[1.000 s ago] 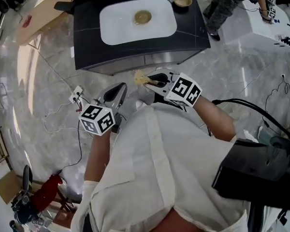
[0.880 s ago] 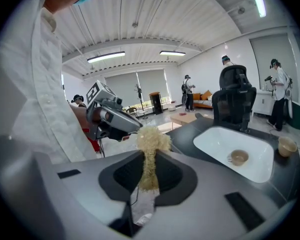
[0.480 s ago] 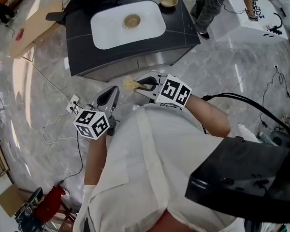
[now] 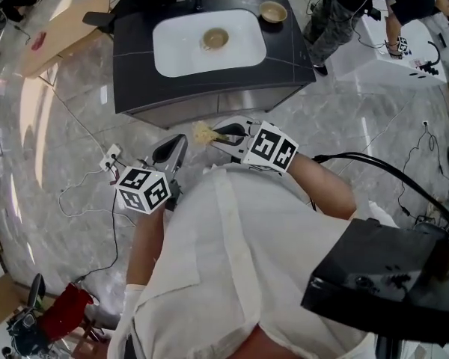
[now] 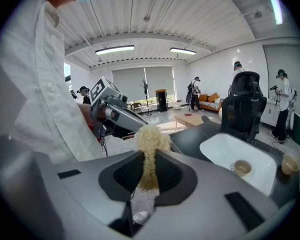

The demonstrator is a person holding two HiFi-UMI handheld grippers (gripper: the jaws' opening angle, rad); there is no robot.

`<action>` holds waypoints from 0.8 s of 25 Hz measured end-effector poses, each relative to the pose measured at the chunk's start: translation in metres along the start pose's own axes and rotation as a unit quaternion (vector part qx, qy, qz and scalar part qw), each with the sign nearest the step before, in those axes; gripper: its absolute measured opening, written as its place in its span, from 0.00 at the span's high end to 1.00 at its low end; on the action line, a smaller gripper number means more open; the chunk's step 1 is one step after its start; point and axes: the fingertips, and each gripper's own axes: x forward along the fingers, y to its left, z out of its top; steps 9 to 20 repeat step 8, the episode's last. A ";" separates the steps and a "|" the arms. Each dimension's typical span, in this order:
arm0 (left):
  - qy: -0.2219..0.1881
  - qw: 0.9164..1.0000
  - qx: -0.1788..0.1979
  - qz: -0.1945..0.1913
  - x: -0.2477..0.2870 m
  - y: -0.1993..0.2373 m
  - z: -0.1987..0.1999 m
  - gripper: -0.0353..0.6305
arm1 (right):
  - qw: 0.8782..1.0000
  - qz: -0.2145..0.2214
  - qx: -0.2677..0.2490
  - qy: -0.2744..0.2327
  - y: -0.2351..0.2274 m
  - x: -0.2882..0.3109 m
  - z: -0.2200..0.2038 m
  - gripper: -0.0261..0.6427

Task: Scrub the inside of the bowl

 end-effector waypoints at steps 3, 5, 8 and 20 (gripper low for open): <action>0.001 1.000 0.000 -0.003 -0.001 0.002 -0.002 0.94 | 1.000 -0.004 0.001 0.003 0.000 0.001 -0.001 0.89; 0.004 1.000 0.000 -0.006 -0.003 0.003 -0.003 0.94 | 1.000 -0.008 0.003 0.004 0.001 0.002 0.000 0.89; 0.007 1.000 0.001 -0.010 -0.009 0.006 -0.004 0.94 | 1.000 -0.013 0.006 0.006 0.005 0.006 0.001 0.89; 0.007 1.000 0.001 -0.010 -0.009 0.006 -0.004 0.94 | 1.000 -0.013 0.006 0.006 0.005 0.006 0.001 0.89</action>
